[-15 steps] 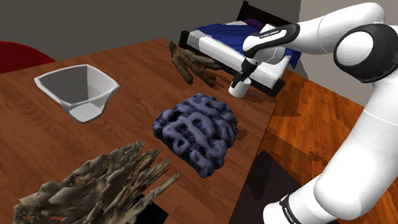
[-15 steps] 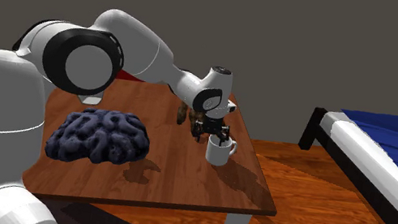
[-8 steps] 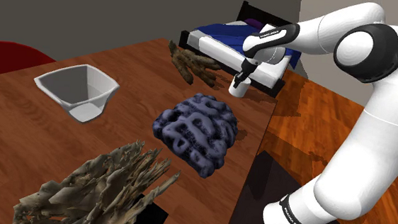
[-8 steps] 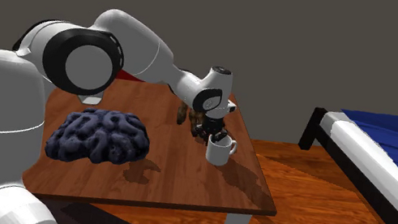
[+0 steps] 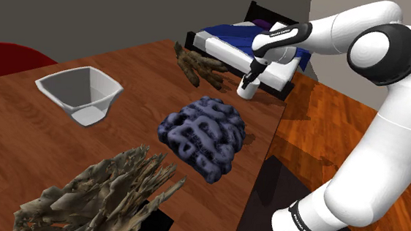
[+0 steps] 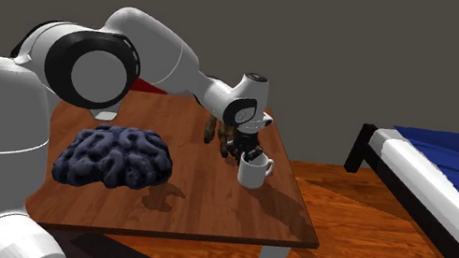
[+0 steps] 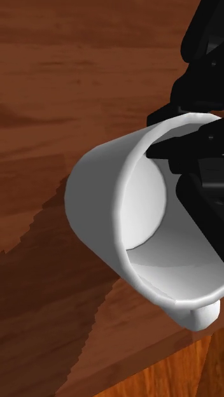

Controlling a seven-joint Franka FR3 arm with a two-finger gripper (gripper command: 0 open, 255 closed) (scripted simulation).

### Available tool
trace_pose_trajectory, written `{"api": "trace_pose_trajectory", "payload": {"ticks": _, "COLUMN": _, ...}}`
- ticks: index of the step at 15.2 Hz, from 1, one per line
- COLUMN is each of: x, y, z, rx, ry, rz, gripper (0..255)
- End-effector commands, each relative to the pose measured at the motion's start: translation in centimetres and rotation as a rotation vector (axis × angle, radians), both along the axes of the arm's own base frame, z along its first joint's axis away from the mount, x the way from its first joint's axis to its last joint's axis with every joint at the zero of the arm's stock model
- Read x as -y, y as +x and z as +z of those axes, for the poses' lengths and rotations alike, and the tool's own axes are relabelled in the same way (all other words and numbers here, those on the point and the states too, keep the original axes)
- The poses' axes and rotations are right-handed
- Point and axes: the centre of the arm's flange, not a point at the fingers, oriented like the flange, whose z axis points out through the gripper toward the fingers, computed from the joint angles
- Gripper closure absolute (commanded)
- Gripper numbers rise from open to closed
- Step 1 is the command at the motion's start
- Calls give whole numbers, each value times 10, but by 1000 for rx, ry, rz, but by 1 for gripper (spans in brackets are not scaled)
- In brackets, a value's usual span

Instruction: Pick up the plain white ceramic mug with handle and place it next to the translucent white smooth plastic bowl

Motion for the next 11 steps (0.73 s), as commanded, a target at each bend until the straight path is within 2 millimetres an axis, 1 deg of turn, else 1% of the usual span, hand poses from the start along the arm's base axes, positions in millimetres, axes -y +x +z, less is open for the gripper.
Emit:
{"api": "trace_pose_trajectory", "payload": {"ticks": 1, "x": 1, "y": 0, "z": 10, "rx": 0, "ry": 0, "rz": 0, "gripper": 255}}
{"api": "trace_pose_trajectory", "payload": {"ticks": 11, "x": 1, "y": 0, "z": 63, "rx": 0, "ry": 0, "rz": 0, "gripper": 255}}
